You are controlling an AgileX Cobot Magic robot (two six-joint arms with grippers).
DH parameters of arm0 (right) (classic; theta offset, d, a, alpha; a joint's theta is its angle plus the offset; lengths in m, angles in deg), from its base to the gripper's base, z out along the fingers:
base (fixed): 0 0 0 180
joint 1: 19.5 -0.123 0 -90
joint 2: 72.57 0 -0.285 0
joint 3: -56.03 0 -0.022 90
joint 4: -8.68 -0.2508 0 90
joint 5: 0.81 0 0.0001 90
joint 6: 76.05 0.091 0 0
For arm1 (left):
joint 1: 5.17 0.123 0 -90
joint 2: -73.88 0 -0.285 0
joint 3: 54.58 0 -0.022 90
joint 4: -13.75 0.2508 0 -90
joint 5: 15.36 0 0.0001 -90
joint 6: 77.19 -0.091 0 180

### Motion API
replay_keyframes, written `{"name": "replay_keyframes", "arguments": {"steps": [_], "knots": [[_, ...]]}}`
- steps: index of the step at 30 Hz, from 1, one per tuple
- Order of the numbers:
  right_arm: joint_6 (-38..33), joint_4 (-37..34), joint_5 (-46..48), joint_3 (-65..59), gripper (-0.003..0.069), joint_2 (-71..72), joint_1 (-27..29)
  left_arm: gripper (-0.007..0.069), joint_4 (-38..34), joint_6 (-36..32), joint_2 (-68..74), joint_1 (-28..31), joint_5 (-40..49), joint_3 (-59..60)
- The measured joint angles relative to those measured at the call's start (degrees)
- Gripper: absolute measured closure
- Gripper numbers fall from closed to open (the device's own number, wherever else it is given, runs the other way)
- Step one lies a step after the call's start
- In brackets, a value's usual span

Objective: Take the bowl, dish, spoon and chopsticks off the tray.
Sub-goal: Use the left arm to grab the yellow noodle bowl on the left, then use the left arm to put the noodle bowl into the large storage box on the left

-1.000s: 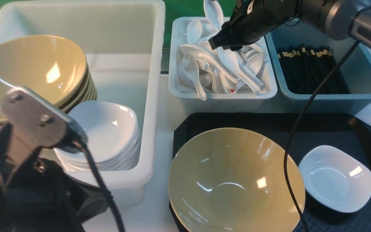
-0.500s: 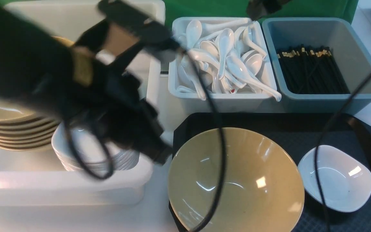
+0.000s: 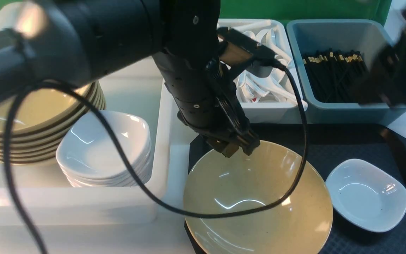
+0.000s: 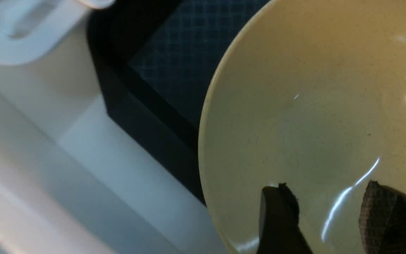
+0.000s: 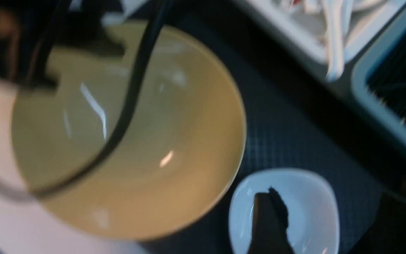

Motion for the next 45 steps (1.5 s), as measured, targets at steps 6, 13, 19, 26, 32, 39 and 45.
{"name": "replay_keyframes", "arguments": {"steps": [6,13,19,26,32,39,45], "knots": [[1.22,0.1,0.07,-11.12,0.0242,9.88,0.0,0.0349,-5.47,-1.99,3.56,5.86,-3.57,0.0],[2.24,0.1,0.07,-13.85,0.0242,15.4,-0.04,0.0348,-5.83,-2.1,6.69,6.36,-6.11,-0.52],[3.15,0.16,0.02,-14.04,0.0242,15.53,-0.04,0.0348,-4.99,-2.33,10.36,6.24,-7.25,-0.68],[3.17,0.23,0.03,-14.04,0.0242,15.53,-0.04,0.0348,-5.7,-2.41,14.33,5.74,-8.53,-0.76],[3.17,0.27,-0.07,-14.04,0.0242,15.53,-0.04,0.0393,-3.56,-2.41,14.72,3.75,-8.37,-0.71],[3.17,0.29,-0.23,-14.04,0.0243,15.53,-0.04,0.0575,-1.55,-1.87,13.16,0.06,-4.92,-2.49],[3.17,0.4,-0.7,-14.04,0.0251,15.53,-0.04,0.0616,-3.43,-2.79,5.21,2.33,-0.94,-5.37]]}}
